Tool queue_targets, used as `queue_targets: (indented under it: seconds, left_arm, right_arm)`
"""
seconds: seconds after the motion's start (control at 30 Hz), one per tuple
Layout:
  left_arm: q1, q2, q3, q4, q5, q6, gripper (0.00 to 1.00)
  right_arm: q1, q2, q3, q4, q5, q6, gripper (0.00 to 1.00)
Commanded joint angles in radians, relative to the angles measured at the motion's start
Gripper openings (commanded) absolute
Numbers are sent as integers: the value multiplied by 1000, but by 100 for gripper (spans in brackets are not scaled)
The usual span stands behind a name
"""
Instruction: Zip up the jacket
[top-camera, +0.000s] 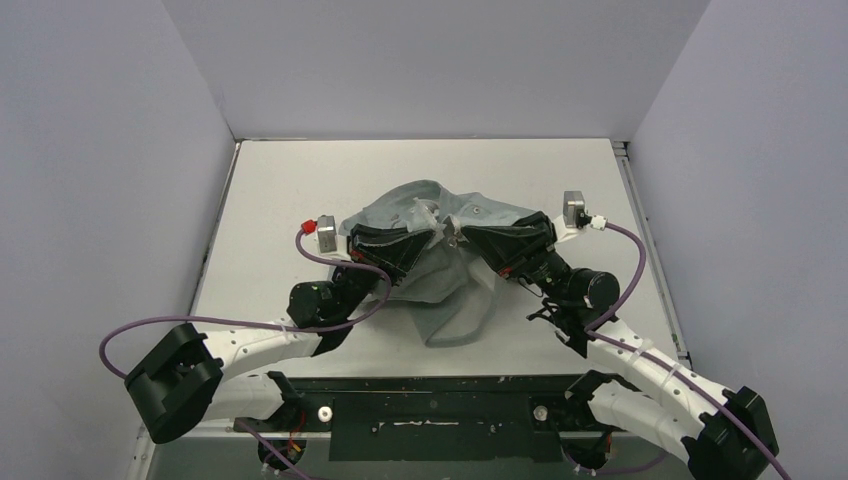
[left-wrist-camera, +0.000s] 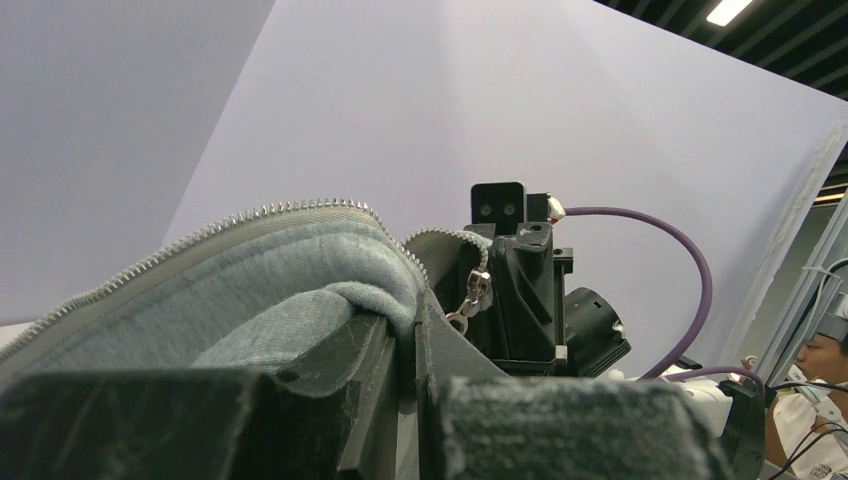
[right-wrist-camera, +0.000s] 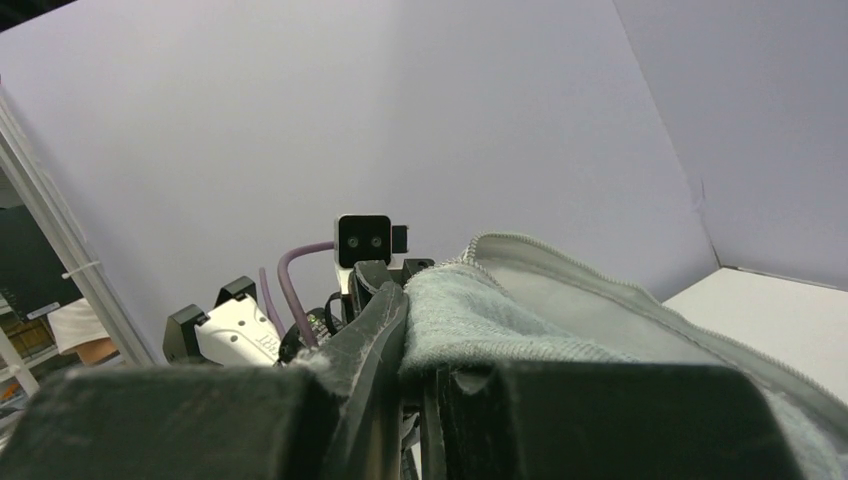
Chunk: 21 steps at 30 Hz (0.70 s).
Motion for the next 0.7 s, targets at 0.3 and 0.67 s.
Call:
queue_targets:
  seconds: [0.3,0.67]
  left_arm:
    - [-7,-58,101,287,54,53,0]
    - [-8,-50,130,287,69,54,0]
  right_arm:
    - [-3,86,81,227,-63,140,0]
    - [-1,90,85,215,-86,150,0]
